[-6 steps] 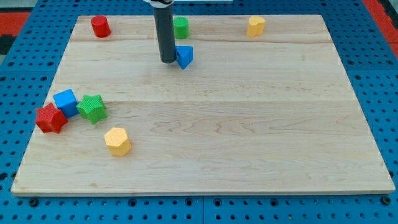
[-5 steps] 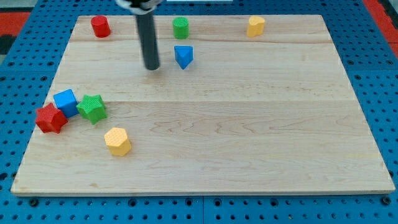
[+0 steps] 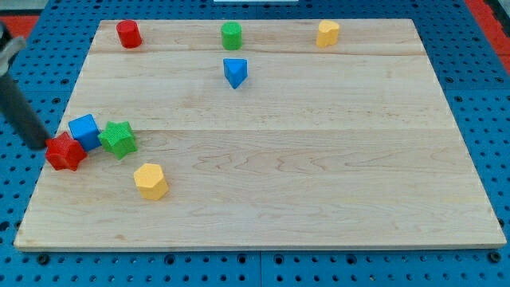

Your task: Move green star above to the yellow hexagon

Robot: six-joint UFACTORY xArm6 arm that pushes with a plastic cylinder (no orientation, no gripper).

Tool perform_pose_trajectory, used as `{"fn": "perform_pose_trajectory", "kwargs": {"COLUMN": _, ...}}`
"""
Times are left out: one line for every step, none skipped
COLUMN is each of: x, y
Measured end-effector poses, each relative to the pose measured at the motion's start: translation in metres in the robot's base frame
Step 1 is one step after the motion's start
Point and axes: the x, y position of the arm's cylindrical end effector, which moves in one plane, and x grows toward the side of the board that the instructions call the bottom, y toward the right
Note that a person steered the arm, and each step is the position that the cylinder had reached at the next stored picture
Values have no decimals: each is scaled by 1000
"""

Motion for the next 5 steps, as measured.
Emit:
{"fn": "perform_pose_trajectory", "kwargs": {"x": 5, "y": 14}}
{"fn": "perform_pose_trajectory", "kwargs": {"x": -6, "y": 31}}
{"fn": "perform_pose_trajectory", "kwargs": {"x": -6, "y": 66}}
{"fn": "perform_pose_trajectory", "kwargs": {"x": -23, "y": 83}}
{"fn": "perform_pose_trajectory", "kwargs": {"x": -42, "y": 95}}
